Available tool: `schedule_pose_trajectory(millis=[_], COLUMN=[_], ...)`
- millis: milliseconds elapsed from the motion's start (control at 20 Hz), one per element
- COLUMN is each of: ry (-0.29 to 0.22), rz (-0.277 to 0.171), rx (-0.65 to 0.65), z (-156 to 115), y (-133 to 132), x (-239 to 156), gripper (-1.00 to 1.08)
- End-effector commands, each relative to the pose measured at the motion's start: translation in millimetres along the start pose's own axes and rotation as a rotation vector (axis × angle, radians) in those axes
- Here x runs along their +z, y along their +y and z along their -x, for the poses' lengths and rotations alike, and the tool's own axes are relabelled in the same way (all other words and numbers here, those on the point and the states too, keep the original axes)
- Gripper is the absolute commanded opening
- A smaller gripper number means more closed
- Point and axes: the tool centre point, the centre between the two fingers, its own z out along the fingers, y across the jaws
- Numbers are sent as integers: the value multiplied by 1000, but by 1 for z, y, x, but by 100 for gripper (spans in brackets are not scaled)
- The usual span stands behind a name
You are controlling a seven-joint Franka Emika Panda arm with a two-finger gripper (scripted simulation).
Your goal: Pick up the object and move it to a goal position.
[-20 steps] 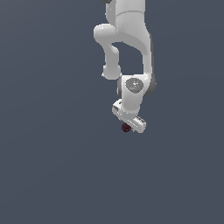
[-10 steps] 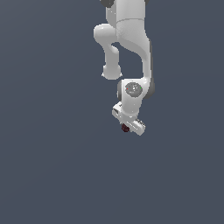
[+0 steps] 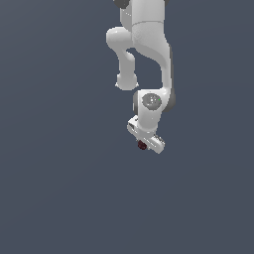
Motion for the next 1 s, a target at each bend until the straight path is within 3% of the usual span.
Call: schedule_pose_trajectory(millis=[0, 450, 950], ry=[0, 0, 1], rz=[-1, 0, 1], rx=[0, 0, 1], z=[0, 5, 17], y=[-1, -12, -37], x=[-2, -43, -138], gripper=[-100, -100, -100])
